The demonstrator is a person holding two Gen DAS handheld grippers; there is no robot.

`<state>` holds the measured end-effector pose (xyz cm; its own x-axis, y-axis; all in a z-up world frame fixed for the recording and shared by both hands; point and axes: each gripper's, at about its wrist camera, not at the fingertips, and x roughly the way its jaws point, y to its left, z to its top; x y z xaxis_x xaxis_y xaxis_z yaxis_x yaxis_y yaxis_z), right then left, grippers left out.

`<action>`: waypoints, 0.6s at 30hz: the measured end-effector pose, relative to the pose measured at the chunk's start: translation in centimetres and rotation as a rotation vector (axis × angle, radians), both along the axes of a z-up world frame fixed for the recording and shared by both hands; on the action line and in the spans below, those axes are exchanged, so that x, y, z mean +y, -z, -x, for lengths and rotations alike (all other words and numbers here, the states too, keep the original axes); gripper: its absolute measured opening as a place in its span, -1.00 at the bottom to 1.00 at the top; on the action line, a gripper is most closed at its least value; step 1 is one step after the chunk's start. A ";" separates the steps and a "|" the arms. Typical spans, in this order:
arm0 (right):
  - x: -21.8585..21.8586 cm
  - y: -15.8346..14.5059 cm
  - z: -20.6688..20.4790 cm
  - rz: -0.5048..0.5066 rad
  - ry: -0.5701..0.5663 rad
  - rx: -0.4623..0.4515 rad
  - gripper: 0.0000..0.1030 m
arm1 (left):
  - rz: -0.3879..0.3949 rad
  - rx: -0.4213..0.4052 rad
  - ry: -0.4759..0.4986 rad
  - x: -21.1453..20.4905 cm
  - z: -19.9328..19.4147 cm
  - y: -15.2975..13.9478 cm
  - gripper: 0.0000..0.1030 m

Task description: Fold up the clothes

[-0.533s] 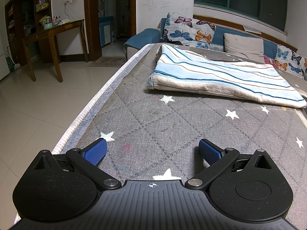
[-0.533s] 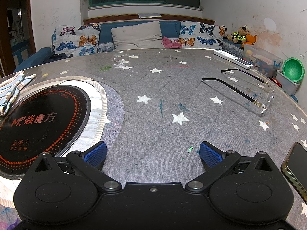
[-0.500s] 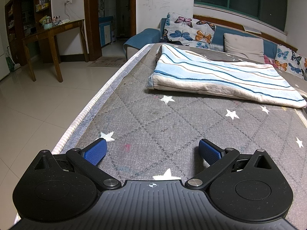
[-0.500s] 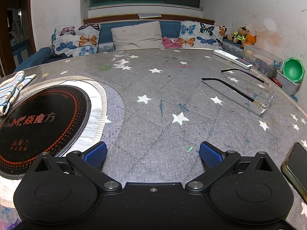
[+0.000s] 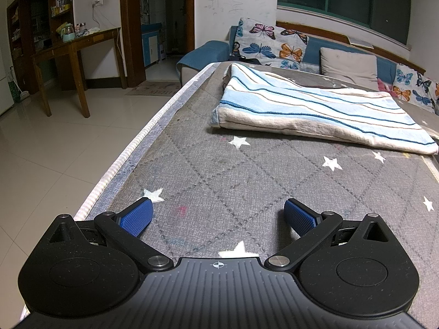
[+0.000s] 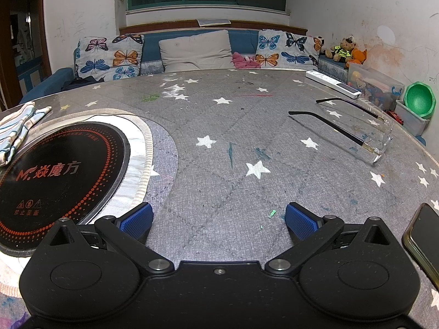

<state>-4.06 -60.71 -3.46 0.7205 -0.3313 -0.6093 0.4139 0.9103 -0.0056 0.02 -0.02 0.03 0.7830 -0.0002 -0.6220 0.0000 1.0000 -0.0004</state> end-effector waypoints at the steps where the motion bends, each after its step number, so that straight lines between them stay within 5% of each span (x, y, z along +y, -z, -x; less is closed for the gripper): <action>1: 0.0 0.0 0.0 0.000 0.000 0.000 1.00 | 0.000 0.000 0.000 0.0 0.0 0.0 1.00; 18: 0.1 0.0 -0.1 0.006 0.000 0.006 1.00 | 0.000 0.000 0.000 0.1 -0.1 -0.2 1.00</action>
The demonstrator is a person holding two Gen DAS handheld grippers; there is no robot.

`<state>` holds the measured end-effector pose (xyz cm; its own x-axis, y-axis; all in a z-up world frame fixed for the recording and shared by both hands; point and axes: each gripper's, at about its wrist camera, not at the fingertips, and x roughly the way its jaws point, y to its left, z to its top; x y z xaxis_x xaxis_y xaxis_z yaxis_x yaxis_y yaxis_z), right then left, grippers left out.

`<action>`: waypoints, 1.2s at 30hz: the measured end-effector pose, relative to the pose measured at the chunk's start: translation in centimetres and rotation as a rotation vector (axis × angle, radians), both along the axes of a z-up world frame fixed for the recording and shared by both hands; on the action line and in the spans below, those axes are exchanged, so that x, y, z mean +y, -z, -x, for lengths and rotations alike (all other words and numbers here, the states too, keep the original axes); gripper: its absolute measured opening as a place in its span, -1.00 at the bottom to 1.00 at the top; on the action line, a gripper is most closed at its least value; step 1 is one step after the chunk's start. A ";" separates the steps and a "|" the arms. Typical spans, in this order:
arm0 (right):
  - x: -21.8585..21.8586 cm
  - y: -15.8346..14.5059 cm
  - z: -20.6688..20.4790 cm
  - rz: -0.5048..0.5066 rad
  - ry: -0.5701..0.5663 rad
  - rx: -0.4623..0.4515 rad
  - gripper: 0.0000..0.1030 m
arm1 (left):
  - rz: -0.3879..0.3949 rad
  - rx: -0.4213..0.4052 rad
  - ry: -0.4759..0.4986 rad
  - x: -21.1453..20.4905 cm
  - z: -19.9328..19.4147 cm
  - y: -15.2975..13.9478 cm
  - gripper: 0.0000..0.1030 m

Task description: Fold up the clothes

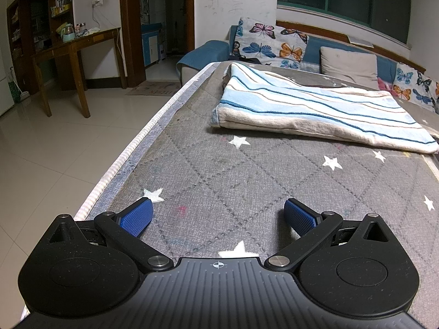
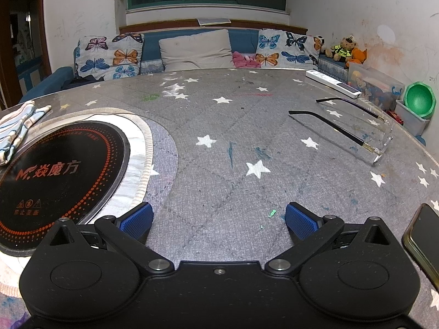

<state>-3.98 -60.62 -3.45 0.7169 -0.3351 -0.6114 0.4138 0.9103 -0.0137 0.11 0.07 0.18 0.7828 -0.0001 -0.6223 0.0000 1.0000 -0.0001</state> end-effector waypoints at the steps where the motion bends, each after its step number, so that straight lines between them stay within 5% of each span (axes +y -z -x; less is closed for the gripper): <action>1: 0.1 0.0 0.0 0.002 0.000 0.001 1.00 | 0.000 0.000 0.000 0.0 0.0 0.0 1.00; 36: 2.7 0.0 1.4 -0.002 0.041 -0.009 1.00 | -0.005 0.001 -0.001 -0.2 0.1 0.2 1.00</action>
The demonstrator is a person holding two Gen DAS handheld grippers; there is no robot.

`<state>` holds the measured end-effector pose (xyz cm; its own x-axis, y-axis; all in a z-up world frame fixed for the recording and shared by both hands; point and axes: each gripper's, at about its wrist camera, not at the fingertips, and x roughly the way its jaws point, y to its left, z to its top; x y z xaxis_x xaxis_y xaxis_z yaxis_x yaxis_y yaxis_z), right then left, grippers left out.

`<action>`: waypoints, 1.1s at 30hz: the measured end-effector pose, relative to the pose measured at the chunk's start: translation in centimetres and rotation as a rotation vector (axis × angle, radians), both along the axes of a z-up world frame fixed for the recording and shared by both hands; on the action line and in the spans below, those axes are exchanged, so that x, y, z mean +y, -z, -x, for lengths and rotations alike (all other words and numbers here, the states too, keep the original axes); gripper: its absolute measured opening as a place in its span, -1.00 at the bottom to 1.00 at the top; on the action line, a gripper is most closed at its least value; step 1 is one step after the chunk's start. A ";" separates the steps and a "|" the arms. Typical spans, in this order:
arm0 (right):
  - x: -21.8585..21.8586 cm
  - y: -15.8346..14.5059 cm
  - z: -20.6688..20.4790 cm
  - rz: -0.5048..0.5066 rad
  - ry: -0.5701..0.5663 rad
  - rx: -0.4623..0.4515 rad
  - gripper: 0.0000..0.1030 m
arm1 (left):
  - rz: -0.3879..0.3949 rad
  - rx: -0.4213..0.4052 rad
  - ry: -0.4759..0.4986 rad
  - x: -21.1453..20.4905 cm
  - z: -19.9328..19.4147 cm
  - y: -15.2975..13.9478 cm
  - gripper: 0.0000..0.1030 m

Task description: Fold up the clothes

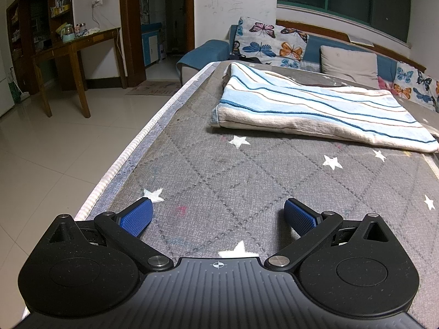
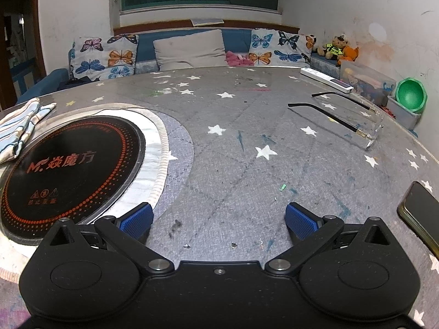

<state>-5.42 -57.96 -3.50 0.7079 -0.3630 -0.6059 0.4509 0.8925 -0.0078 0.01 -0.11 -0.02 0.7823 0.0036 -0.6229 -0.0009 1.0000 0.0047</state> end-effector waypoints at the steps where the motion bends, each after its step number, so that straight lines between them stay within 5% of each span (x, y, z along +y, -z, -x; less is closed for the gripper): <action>1: 0.0 0.0 0.0 0.000 0.000 0.000 1.00 | 0.002 0.001 -0.003 0.0 0.0 0.2 1.00; 20: 0.7 -0.2 -0.4 -0.012 0.024 0.028 1.00 | -0.012 0.062 -0.005 0.1 0.4 -0.6 0.99; 33: 6.6 -2.2 -2.5 -0.040 -0.191 0.042 1.00 | -0.017 0.007 0.050 -1.2 1.1 -3.9 0.94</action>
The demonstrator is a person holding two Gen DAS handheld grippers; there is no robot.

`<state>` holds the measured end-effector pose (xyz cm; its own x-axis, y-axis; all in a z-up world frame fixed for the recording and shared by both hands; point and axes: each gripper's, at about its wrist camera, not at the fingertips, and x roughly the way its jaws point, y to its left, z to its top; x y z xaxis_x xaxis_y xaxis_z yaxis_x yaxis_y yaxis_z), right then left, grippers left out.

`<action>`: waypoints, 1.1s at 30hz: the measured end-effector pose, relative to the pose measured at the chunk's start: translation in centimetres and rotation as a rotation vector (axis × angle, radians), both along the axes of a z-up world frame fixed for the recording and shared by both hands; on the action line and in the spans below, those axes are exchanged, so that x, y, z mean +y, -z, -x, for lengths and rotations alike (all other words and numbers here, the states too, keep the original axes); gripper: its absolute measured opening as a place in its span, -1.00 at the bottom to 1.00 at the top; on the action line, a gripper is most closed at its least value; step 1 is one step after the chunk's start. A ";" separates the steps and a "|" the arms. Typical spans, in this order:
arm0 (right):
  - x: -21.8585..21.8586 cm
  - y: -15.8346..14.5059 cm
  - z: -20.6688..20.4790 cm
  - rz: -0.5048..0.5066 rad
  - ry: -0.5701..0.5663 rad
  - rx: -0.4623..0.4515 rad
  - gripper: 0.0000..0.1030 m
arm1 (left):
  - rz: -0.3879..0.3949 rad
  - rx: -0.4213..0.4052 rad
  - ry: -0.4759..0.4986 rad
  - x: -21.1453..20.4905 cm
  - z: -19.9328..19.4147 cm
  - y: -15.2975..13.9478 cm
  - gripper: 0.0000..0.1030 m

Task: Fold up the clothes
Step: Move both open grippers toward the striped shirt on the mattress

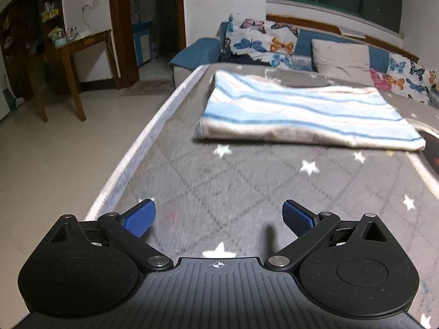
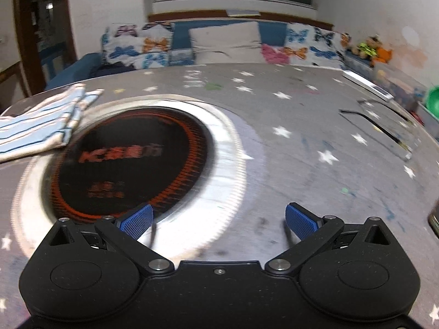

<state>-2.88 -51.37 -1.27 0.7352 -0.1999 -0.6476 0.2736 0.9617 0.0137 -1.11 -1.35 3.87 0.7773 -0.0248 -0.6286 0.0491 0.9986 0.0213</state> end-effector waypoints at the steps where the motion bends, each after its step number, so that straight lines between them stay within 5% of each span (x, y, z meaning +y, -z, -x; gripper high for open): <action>1: 0.5 -0.4 -0.3 -0.004 -0.019 -0.003 1.00 | 0.001 -0.010 0.004 -0.1 0.0 -0.5 0.94; 17: 9.0 -6.9 -6.1 0.033 -0.320 -0.040 0.87 | -0.021 -0.062 0.083 -3.1 -3.0 -5.9 0.81; 28: 12.9 -7.6 -13.4 0.033 -0.428 -0.028 0.30 | -0.038 -0.040 0.087 -3.3 -10.4 -6.5 0.52; 33: 13.8 -6.9 -17.5 0.027 -0.452 -0.005 0.22 | -0.045 -0.017 0.078 -3.2 -15.2 -5.7 0.42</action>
